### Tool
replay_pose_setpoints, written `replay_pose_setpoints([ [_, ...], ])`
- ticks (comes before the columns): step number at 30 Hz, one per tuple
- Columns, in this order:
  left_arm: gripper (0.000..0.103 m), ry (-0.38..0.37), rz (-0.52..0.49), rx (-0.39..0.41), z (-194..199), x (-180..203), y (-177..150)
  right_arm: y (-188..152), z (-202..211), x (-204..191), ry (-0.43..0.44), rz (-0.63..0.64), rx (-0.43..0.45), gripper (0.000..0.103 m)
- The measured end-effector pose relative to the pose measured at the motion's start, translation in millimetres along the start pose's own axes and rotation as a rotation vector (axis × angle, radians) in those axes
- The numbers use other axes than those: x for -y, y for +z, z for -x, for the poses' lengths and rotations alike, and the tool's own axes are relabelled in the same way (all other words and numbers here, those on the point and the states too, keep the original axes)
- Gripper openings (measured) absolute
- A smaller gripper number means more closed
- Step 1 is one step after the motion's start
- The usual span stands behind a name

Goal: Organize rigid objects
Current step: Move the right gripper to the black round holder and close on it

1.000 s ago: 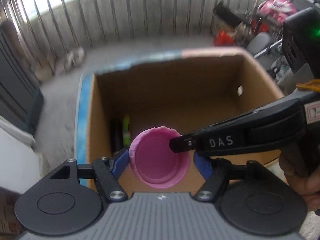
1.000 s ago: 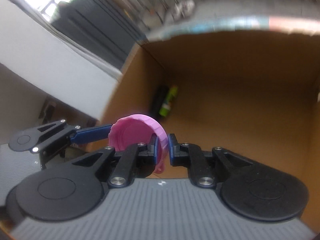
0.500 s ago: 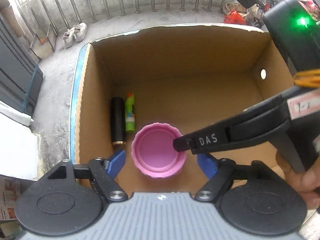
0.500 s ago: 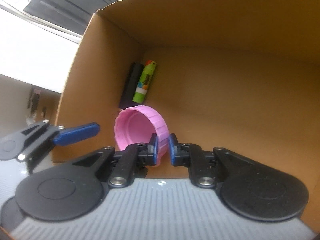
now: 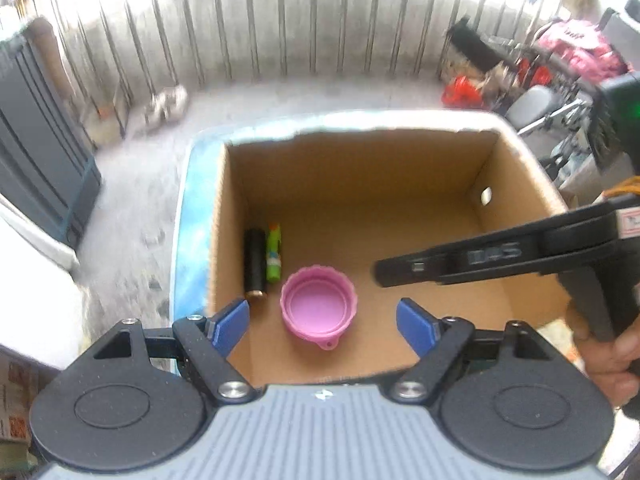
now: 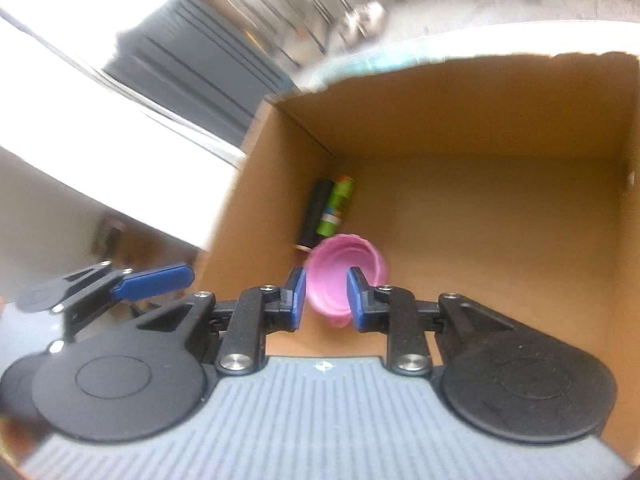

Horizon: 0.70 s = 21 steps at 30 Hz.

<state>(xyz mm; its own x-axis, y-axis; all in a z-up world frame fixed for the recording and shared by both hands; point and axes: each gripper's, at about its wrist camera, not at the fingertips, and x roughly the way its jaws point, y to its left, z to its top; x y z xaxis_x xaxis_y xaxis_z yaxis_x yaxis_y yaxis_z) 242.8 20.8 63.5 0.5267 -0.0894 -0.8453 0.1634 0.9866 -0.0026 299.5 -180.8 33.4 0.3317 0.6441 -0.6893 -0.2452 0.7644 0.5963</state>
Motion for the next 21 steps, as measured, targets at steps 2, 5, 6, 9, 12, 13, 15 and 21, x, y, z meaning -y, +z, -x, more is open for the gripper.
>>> replay_pose_setpoints([
  [2,0.084,-0.008,-0.016,0.062,27.5,1.7,-9.5,-14.8,32.2,-5.5,0.034,0.023,0.06,0.025],
  [5,0.088,-0.036,-0.045,0.153,67.4,7.0,-29.9,-46.5,83.4,-7.4,0.097,0.036,0.152,0.029],
  [6,0.089,-0.045,-0.058,0.183,79.9,10.1,-38.2,-61.4,102.7,-6.6,0.12,0.041,0.188,0.031],
  [9,0.093,-0.079,-0.1,0.258,103.6,23.8,-67.9,-107.8,152.7,-0.7,0.13,0.056,0.299,0.035],
  [12,0.094,-0.113,-0.14,0.282,102.2,43.2,-98.6,-153.7,174.3,12.9,0.094,0.038,0.369,0.037],
  [13,0.094,-0.113,-0.154,0.284,99.3,50.6,-106.4,-169.9,176.9,19.8,0.074,0.015,0.385,0.037],
  [15,0.094,-0.105,-0.203,0.281,90.0,69.7,-123.0,-194.8,163.3,31.6,0.035,-0.034,0.401,0.037],
  [21,0.085,-0.174,-0.302,0.255,43.8,126.3,-153.5,-235.1,127.5,70.3,0.0,-0.223,0.409,0.038],
])
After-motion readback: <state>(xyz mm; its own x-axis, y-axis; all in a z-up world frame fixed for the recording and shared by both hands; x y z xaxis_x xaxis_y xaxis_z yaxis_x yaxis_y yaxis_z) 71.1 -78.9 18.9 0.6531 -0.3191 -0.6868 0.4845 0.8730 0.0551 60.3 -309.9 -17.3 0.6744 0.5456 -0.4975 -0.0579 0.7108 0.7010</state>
